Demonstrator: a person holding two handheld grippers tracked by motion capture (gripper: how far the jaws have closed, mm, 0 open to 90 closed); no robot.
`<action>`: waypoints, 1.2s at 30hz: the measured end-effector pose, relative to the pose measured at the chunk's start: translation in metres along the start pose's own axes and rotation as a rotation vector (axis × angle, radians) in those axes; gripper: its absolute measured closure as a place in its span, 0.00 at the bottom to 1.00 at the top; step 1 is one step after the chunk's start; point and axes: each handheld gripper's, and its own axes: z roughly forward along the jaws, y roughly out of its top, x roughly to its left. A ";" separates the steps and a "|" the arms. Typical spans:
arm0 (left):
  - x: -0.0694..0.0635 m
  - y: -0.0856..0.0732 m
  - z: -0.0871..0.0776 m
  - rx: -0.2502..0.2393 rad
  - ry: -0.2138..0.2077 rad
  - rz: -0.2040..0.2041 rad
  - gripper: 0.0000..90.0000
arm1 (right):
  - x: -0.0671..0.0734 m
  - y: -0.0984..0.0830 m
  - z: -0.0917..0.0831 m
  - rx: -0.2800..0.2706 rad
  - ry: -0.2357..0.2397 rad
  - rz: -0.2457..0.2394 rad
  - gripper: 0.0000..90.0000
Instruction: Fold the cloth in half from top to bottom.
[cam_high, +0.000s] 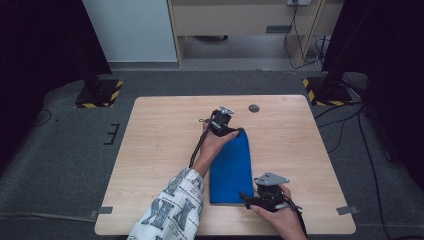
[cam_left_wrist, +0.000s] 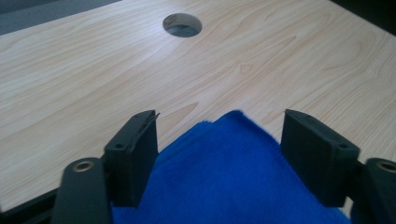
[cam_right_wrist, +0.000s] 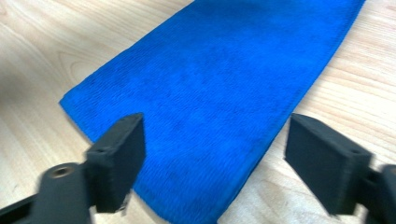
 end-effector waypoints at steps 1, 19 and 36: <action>0.001 -0.001 -0.003 -0.004 0.006 0.001 0.27 | -0.001 0.000 0.001 -0.003 -0.004 0.006 0.18; 0.009 -0.022 -0.039 -0.003 -0.016 -0.004 0.11 | -0.043 0.024 0.026 -0.021 0.003 0.043 0.10; 0.012 -0.042 -0.060 0.008 0.009 0.020 0.10 | -0.067 0.065 0.049 0.015 -0.042 -0.050 0.15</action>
